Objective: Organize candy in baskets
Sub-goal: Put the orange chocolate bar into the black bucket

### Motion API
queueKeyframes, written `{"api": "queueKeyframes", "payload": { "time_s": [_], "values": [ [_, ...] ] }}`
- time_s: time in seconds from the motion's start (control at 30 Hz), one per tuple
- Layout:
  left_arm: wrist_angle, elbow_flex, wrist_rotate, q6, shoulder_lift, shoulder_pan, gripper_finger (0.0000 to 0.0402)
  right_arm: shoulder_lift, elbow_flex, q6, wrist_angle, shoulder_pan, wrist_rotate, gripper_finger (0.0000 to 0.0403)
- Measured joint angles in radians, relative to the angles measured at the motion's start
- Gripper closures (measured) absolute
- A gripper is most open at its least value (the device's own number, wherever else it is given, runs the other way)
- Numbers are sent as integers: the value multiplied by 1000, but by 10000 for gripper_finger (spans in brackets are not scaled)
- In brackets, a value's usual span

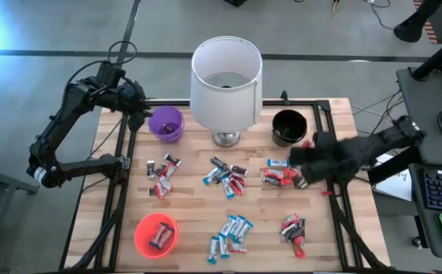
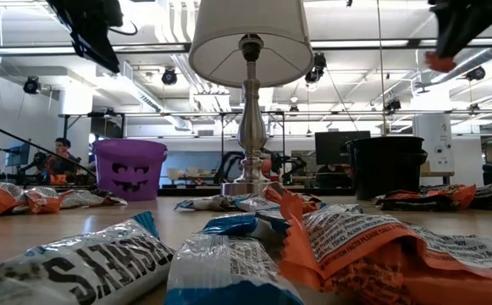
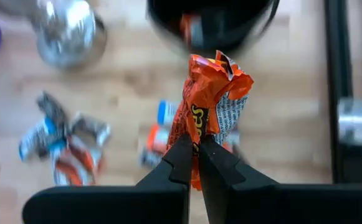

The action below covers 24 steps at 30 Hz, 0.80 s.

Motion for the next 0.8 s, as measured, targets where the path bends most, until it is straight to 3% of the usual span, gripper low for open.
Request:
{"api": "queueKeyframes", "payload": {
  "time_s": [0.3, 0.53, 0.67, 0.8],
  "values": [
    [13, 0, 0, 24, 5, 0, 267, -73, -4, -375, 22, -353, 20, 391],
    [23, 0, -1, 24, 21, 0, 267, -65, -4, -710, 215, -606, -33, 391],
    [32, 0, -2, 24, 41, 0, 267, -36, -4, -804, 243, -708, -41, 391],
    [31, 0, -3, 30, 57, 0, 267, -6, -8, -897, 298, -773, -115, 391]
  ]
}}
